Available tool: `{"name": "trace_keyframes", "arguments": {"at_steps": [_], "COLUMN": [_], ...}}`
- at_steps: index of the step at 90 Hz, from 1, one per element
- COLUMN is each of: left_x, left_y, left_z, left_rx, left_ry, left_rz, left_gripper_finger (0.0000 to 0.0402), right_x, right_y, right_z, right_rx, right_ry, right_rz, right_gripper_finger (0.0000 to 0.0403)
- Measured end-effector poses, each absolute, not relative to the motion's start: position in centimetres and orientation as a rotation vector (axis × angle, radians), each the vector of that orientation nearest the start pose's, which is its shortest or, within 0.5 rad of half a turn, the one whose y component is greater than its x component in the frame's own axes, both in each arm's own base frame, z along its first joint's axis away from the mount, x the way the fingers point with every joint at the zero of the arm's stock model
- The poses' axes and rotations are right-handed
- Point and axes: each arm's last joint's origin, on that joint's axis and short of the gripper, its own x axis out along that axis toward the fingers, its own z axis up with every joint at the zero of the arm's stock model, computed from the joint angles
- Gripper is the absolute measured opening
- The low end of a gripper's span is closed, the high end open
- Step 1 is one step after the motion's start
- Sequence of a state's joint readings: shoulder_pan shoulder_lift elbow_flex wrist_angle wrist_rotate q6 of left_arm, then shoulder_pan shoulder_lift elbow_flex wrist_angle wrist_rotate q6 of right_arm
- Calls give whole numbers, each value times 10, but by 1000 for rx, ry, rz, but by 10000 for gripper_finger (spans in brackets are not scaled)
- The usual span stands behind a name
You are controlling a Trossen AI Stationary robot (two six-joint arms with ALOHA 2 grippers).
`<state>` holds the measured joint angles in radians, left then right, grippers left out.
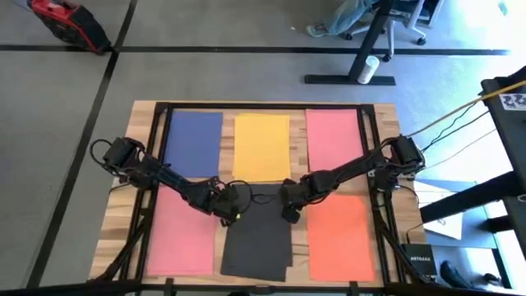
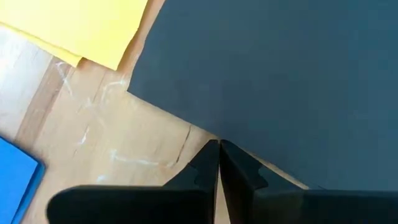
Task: Organize paper
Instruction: Stack the black paper on top of the other black paper
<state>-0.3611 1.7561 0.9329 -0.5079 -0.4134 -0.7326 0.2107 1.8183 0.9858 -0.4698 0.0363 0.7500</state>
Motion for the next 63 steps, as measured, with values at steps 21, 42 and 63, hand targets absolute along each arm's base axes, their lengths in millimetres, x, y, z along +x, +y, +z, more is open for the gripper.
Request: {"name": "trace_keyframes", "arguments": {"at_steps": [21,42,63], "left_x": [286,274,255], "left_y": [-97,-109,-134], "left_z": [133,151,181], "left_rx": [-139,-163,-218], "left_ry": [1121,1095,1041], "left_rz": [478,444,298], "left_gripper_finger": [0,0,0], "right_x": [313,304,294], "right_y": [65,66,91], "right_z": [126,139,148], "right_rx": [452,411,438], "right_ry": [1261,1260,1299], "right_rz": [-335,-364,-261], "right_gripper_finger": [0,0,0]}}
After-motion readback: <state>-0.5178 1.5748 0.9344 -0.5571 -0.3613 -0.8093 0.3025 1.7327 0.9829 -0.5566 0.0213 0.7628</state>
